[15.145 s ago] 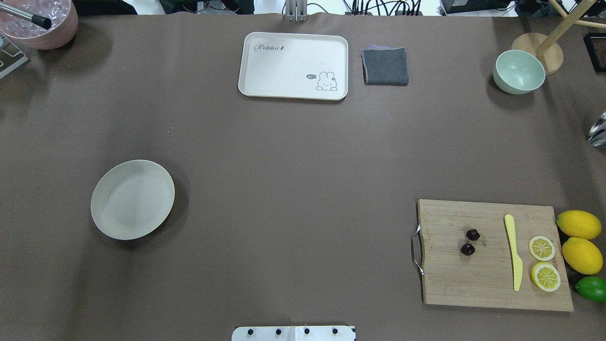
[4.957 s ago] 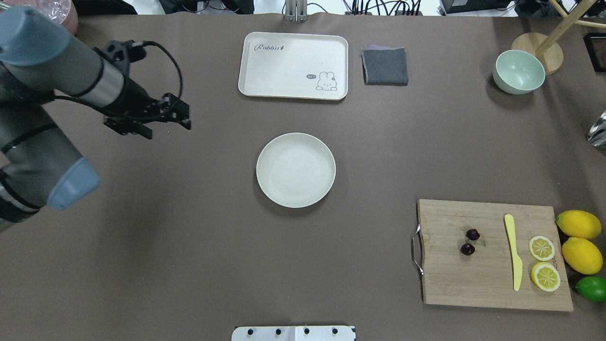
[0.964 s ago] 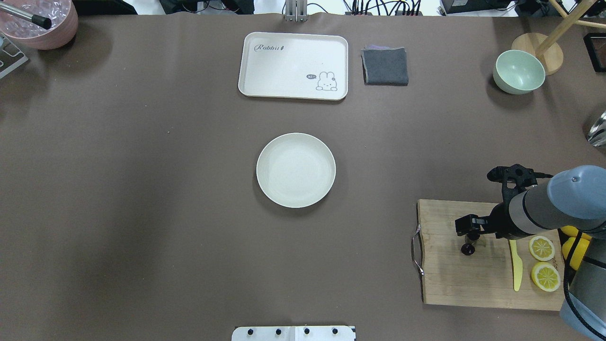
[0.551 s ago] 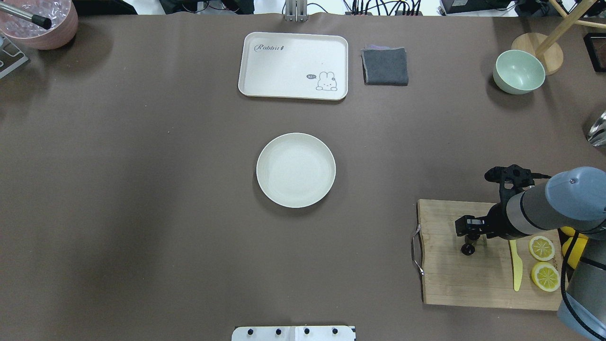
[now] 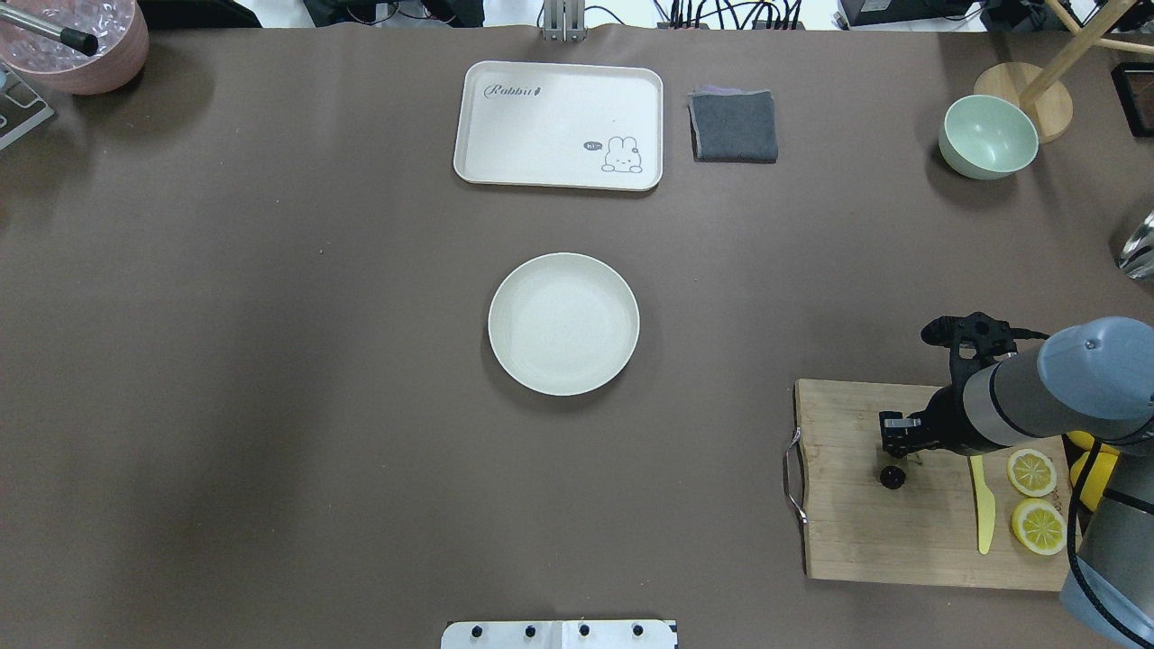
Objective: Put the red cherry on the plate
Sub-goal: 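Lower the right gripper and pinch one dark red cherry, then carry the cherry with the right gripper and lower it onto the white plate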
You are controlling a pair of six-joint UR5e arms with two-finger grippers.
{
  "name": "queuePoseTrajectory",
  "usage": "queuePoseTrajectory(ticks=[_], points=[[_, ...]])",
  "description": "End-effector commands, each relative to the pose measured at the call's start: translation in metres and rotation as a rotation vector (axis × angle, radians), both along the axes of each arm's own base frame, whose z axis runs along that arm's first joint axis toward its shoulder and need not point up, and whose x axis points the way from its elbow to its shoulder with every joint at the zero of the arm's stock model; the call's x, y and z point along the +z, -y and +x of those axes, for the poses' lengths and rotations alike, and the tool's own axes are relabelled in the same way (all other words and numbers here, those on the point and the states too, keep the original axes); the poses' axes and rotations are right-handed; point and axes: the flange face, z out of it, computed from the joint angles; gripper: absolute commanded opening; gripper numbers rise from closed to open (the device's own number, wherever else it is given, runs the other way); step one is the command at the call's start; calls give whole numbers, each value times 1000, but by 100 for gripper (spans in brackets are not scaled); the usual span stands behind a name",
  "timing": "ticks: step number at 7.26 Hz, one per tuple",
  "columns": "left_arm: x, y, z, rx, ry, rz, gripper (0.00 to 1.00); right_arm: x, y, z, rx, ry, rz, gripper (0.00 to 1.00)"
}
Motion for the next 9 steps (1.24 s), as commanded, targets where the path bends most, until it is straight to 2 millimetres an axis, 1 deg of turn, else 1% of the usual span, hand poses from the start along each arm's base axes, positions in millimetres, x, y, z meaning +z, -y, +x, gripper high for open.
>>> queuePoseTrajectory(ticks=[1,2,3,5,6,7,8,9], points=[[-1,0,-1,-2,0,2,99,-32,25,9,38,48,3,0],[0,-1,-1,-1,0,0,99,-72,64,16,65,60,-65,0],[3,-1,0,1,0,-4,99,-124,93,21,97,46,-113,0],[4,0,0,0,1,-9,99,-219,113,0,100,38,-119,0],[5,0,1,1,1,-10,99,-268,115,-21,104,38,-137,0],[7,0,1,2,1,-14,99,-293,118,-48,112,41,-140,0],[8,0,1,4,0,-15,99,-308,105,-89,135,19,-127,0],[9,0,1,4,0,-17,99,-323,97,-123,168,1,-120,0]])
